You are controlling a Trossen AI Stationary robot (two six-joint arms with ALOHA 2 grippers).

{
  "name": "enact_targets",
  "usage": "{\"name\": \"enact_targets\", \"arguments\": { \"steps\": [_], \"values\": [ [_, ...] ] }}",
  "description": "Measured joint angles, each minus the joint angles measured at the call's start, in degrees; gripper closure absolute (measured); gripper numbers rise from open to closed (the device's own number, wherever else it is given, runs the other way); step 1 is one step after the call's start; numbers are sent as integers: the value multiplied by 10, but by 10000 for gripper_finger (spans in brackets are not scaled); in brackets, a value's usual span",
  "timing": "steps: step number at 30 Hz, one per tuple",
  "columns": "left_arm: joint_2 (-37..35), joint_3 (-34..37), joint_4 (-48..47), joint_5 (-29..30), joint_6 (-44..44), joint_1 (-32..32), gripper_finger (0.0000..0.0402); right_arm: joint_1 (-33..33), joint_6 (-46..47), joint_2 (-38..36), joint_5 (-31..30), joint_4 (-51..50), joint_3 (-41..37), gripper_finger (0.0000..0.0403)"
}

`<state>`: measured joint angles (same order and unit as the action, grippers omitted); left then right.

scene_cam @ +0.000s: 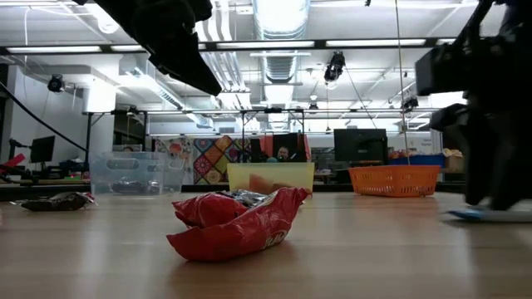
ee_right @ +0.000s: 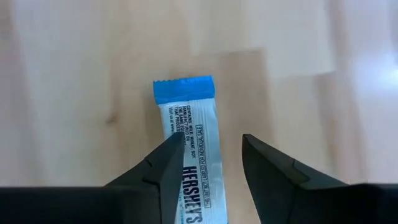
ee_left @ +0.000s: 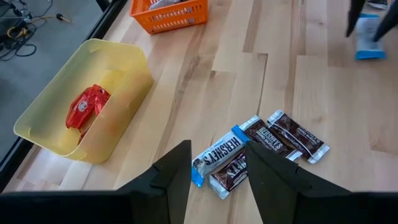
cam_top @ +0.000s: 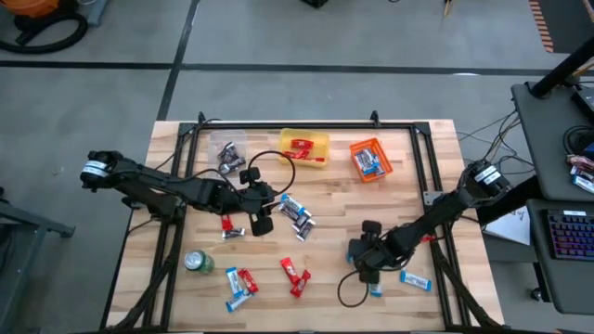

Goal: Sort candy
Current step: Put the white chocolate bar into the orange bin

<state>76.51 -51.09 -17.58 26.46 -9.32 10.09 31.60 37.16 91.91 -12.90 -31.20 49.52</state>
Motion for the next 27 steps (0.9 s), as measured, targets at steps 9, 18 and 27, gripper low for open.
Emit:
{"name": "enact_targets", "arguments": {
  "steps": [9,18,27],
  "values": [
    [0,0,0,0,-1,0,267,-20,-65,-58,-17,-7,-3,269],
    [0,0,6,0,-1,0,267,-19,-86,-89,-6,3,-10,229],
    [0,0,6,0,-1,0,267,8,-118,-93,-57,107,-73,202]
  ]
}}
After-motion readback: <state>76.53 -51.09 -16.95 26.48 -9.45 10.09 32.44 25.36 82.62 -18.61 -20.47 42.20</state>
